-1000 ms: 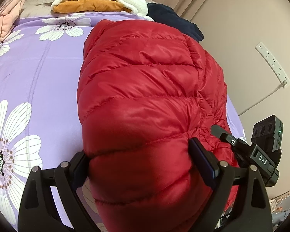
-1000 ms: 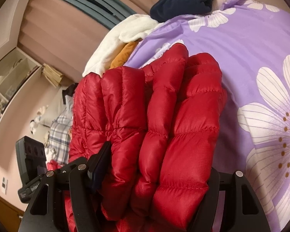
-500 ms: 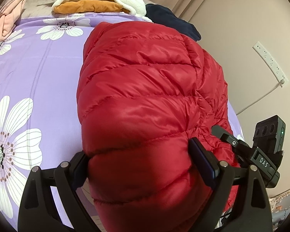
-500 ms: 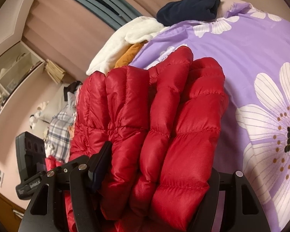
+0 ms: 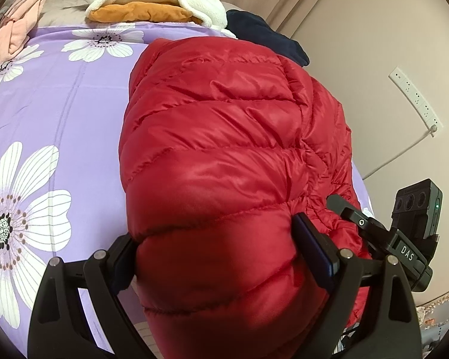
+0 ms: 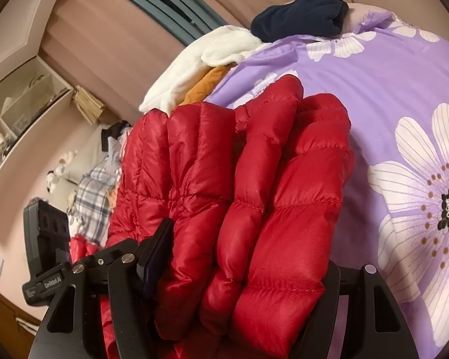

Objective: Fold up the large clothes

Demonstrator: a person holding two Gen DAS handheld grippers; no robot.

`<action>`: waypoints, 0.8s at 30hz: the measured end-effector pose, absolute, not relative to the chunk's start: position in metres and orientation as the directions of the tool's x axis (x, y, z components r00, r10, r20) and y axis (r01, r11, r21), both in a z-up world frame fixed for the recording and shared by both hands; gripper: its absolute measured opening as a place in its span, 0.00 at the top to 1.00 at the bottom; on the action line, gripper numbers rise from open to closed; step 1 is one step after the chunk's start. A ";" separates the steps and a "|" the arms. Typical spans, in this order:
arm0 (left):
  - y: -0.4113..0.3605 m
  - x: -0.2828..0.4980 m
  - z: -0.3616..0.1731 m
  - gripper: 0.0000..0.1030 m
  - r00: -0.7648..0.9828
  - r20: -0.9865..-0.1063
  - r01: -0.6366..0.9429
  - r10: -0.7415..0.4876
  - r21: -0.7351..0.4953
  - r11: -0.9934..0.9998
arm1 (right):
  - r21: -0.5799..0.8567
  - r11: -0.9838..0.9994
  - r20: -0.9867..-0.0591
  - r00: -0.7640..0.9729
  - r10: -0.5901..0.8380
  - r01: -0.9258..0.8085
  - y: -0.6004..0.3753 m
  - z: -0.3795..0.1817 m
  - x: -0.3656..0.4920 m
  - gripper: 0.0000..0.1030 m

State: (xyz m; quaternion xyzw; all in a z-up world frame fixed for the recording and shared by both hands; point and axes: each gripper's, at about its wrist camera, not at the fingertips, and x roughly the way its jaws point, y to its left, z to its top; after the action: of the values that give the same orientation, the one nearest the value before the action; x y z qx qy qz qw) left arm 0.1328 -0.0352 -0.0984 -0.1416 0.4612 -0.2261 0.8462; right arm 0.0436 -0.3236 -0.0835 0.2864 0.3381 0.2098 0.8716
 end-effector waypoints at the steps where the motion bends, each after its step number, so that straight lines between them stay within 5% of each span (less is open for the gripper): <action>1: -0.035 0.132 -0.098 0.09 0.474 -0.715 0.251 -0.513 -0.449 0.858 | 0.640 0.748 -0.469 0.683 0.560 -0.174 -0.323 -0.083 0.043 0.33; 24: -0.002 0.101 -0.089 0.09 0.518 -0.694 0.207 -0.500 -0.466 0.860 | 0.604 0.756 -0.479 0.643 0.598 -0.253 -0.305 -0.077 0.059 0.33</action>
State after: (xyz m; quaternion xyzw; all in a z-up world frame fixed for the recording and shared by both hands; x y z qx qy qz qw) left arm 0.1010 -0.0025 -0.0887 -0.1646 0.4455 -0.2066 0.8554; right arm 0.0587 -0.3049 -0.0772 0.2499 0.3452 0.2440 0.8711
